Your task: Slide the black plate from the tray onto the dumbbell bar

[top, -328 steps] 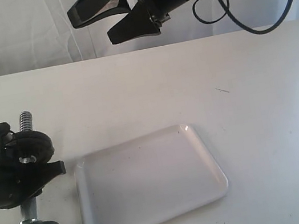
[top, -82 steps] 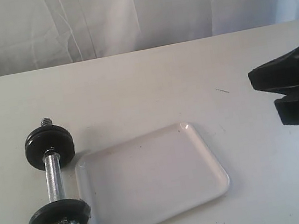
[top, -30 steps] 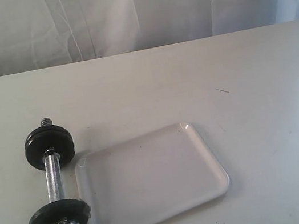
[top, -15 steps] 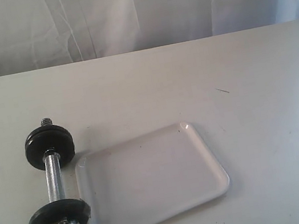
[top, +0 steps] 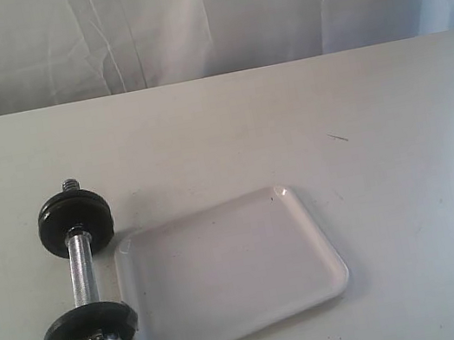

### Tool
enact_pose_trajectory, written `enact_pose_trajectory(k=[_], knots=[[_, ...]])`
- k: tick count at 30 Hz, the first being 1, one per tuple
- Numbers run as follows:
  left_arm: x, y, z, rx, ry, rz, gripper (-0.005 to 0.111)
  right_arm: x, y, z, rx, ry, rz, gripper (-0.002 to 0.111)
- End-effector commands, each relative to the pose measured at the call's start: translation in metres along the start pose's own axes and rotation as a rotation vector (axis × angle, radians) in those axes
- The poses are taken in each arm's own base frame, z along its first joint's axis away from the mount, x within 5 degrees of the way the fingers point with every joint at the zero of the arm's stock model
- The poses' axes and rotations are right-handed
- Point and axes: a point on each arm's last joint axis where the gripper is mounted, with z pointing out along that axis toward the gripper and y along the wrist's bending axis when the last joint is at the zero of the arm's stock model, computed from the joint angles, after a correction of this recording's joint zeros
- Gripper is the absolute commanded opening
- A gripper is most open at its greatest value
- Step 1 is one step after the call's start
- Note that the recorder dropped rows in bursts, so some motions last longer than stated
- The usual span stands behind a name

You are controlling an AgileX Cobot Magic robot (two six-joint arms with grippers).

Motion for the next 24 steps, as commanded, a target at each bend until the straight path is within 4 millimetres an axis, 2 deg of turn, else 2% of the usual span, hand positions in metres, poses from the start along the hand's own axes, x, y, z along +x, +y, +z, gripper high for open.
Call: enact_pose_trajectory(k=[1, 6, 10, 17, 24], knots=[[0.022, -0.002, -0.015, 0.038, 0.232, -0.032, 0.000, 0.001, 0.000, 0.000, 0.003, -0.005, 0.005, 0.000], [0.035, 0.001, -0.038, -0.040, 0.374, 0.016, 0.000, 0.001, 0.000, 0.000, 0.003, -0.005, 0.005, 0.000], [0.042, 0.004, -0.053, -0.146, 0.349, 0.008, 0.000, 0.001, 0.000, 0.000, 0.003, -0.005, 0.005, 0.000], [0.076, 0.012, -0.060, -0.280, 0.308, -0.056, 0.000, 0.001, 0.000, 0.000, 0.003, -0.005, 0.005, 0.000], [0.091, 0.025, -0.067, -0.435, 0.331, -0.088, 0.000, 0.001, 0.000, 0.000, 0.003, -0.005, 0.005, 0.000]])
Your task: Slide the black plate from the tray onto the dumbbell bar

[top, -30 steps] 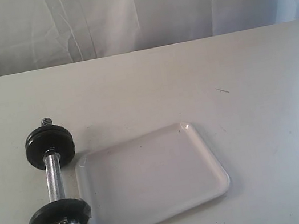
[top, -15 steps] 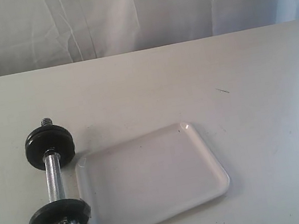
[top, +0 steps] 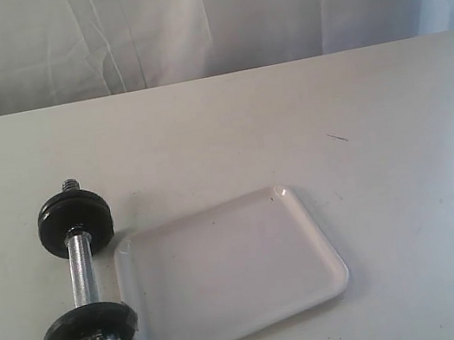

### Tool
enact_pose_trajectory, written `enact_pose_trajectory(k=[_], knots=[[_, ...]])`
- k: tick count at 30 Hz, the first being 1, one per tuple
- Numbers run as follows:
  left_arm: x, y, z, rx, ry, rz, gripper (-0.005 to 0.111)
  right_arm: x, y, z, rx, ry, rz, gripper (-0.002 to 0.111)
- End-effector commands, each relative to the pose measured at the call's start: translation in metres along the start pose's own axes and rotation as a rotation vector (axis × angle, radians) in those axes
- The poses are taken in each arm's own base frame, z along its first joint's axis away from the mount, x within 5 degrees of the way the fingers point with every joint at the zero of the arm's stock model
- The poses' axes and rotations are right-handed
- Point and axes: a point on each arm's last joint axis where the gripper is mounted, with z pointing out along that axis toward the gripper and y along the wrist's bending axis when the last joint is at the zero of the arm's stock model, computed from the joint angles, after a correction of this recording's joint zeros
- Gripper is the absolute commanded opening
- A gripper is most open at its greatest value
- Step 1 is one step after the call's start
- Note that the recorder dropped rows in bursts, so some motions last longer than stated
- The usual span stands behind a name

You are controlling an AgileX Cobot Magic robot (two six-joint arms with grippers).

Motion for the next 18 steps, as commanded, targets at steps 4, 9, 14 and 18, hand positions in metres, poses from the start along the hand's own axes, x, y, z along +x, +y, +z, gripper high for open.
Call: enact_pose_trajectory(k=[4, 9, 14, 18], knots=[[0.018, 0.009, 0.008, -0.076, 0.009, -0.068, 0.000, 0.001, 0.000, 0.000, 0.003, -0.005, 0.005, 0.000], [0.035, 0.010, 0.017, -0.073, 0.036, -0.104, 0.000, 0.001, 0.000, 0.000, 0.003, -0.005, 0.005, 0.000], [0.047, 0.011, 0.022, -0.069, 0.067, -0.068, 0.000, 0.001, 0.000, 0.000, 0.003, -0.005, 0.005, 0.000], [0.046, 0.012, 0.024, -0.072, 0.033, -0.048, 0.000, 0.001, 0.000, 0.000, 0.003, -0.005, 0.005, 0.000]])
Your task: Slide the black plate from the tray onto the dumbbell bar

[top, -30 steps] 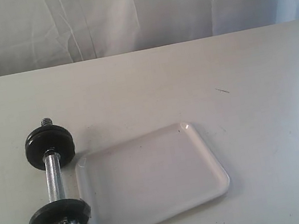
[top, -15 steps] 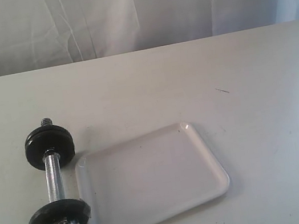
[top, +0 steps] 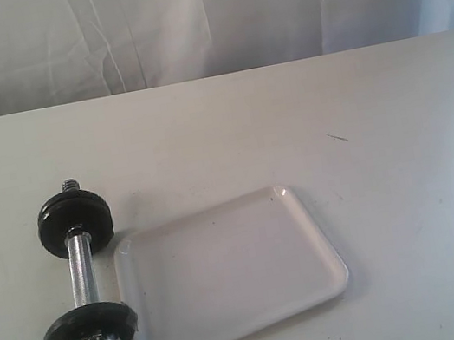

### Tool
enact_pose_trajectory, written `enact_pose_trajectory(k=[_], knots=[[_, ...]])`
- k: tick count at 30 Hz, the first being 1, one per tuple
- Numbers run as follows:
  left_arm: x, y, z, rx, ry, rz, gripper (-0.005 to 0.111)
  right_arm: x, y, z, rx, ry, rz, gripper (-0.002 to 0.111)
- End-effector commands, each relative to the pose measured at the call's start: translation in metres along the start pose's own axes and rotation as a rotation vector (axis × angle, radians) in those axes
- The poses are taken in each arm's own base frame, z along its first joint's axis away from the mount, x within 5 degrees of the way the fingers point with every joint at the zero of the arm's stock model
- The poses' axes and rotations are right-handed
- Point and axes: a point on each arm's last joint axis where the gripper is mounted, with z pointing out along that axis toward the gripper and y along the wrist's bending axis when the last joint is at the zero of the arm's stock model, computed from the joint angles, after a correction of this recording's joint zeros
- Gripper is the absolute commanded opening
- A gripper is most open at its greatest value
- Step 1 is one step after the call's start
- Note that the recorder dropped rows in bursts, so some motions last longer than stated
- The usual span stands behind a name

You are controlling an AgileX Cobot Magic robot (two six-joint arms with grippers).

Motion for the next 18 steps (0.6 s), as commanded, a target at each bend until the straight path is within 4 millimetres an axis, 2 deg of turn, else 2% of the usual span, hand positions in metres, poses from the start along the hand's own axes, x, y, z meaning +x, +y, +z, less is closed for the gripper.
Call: enact_pose_trajectory(k=[1, 4, 8, 18], knots=[[0.002, 0.000, 0.002, 0.001, -0.018, 0.032, 0.000, 0.001, 0.000, 0.000, 0.003, -0.005, 0.005, 0.000], [0.001, 0.000, 0.002, 0.000, -0.026, 0.061, 0.000, 0.001, 0.000, 0.000, 0.003, -0.005, 0.005, 0.000], [-0.011, 0.001, 0.001, -0.013, -0.159, 0.058, 0.000, 0.001, 0.000, 0.000, 0.003, -0.005, 0.005, 0.000], [-0.011, 0.001, 0.001, -0.013, -0.157, 0.058, 0.000, 0.001, 0.000, 0.000, 0.003, -0.005, 0.005, 0.000]])
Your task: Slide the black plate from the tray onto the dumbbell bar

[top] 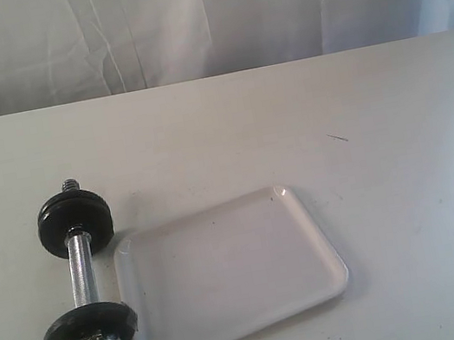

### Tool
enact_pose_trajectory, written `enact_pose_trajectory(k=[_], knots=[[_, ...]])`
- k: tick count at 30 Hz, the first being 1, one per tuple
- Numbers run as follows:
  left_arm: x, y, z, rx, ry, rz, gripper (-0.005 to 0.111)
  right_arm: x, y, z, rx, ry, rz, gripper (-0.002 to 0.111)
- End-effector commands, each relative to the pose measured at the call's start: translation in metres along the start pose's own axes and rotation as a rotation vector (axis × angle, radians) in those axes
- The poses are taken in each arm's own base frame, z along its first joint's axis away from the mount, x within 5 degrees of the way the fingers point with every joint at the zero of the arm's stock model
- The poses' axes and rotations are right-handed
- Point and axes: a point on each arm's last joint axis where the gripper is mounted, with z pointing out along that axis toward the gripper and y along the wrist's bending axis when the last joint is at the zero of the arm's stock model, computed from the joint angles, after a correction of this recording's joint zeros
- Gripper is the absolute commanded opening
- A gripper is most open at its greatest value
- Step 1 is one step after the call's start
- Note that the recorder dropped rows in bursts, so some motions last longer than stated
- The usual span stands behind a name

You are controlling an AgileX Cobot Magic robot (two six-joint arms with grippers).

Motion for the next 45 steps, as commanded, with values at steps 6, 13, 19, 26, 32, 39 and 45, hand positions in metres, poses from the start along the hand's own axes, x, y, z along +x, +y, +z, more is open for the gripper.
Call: enact_pose_trajectory(k=[6, 13, 19, 26, 32, 39, 45], knots=[[0.0002, 0.0004, 0.0001, -0.005, -0.009, 0.005, 0.000, 0.0011, -0.0002, 0.0001, 0.003, -0.005, 0.005, 0.000], [0.0002, 0.0005, 0.0001, -0.006, -0.009, 0.008, 0.000, 0.0011, -0.0002, 0.0001, 0.003, -0.005, 0.005, 0.000], [0.0002, 0.0005, 0.0001, -0.006, -0.009, 0.008, 0.000, 0.0011, -0.0002, 0.0001, 0.003, -0.005, 0.005, 0.000], [0.0002, 0.0005, 0.0001, -0.006, -0.009, 0.008, 0.000, 0.0011, -0.0002, 0.0001, 0.003, -0.005, 0.005, 0.000], [0.0002, 0.0005, 0.0001, -0.006, -0.009, 0.008, 0.000, 0.0011, -0.0002, 0.0001, 0.003, -0.005, 0.005, 0.000], [0.0002, 0.0005, 0.0001, -0.006, -0.009, 0.008, 0.000, 0.0011, -0.0002, 0.0001, 0.003, -0.005, 0.005, 0.000], [0.0002, 0.0005, 0.0001, -0.006, -0.009, 0.008, 0.000, 0.0011, -0.0002, 0.0001, 0.003, -0.005, 0.005, 0.000]])
